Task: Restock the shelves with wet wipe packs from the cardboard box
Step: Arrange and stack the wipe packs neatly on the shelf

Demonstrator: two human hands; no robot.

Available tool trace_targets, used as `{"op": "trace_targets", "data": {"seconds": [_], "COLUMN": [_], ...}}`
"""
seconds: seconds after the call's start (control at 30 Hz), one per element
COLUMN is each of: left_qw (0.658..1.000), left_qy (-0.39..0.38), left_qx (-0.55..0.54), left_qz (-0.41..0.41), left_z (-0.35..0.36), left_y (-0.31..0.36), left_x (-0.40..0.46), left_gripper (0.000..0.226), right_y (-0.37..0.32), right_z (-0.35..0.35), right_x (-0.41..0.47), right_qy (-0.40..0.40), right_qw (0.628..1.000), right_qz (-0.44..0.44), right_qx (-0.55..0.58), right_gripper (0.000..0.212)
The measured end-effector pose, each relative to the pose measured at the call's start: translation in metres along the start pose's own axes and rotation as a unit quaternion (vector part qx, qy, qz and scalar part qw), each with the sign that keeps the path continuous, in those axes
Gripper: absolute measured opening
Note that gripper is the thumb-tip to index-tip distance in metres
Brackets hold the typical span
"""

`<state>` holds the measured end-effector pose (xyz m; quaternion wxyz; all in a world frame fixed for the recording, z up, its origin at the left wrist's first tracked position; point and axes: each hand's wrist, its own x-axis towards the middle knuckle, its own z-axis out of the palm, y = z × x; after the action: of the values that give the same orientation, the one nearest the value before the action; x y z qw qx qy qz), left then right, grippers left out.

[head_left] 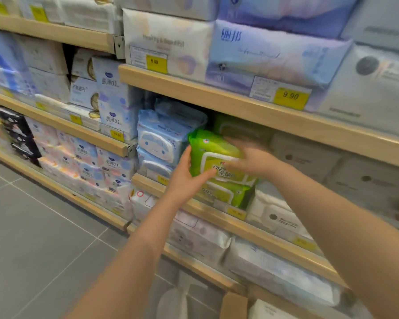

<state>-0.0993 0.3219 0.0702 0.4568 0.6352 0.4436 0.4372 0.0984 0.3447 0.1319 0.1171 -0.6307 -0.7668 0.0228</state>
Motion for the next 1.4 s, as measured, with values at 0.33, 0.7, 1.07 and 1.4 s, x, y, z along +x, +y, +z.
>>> {"op": "trace_targets", "data": {"seconds": [0.33,0.7,1.07,1.4], "left_qw": [0.997,0.999,0.948,0.888], "left_qy": [0.059,0.008,-0.2,-0.252], "left_qx": [-0.042,0.014,0.243,0.383], "left_qz": [0.019,-0.041,-0.046,0.029], "left_z": [0.015,0.076,0.142,0.163], "left_y": [-0.013,-0.046,-0.142,-0.185], "left_x": [0.007,-0.111,-0.262,-0.268], "left_gripper": [0.076,0.048,0.052,0.065], "right_y": [-0.002,0.018,0.054,0.073], "right_z": [0.003,0.03,0.131,0.181], "right_x": [-0.014,-0.182,-0.391,-0.409], "right_qy": [0.025,0.059,-0.072,-0.099], "right_qw": [0.996,0.996,0.987,0.971], "right_qz": [-0.03,-0.047,0.141,0.198], "right_qx": [-0.074,-0.055,0.028,0.087], "right_gripper": [0.085,0.068,0.069,0.078]}}
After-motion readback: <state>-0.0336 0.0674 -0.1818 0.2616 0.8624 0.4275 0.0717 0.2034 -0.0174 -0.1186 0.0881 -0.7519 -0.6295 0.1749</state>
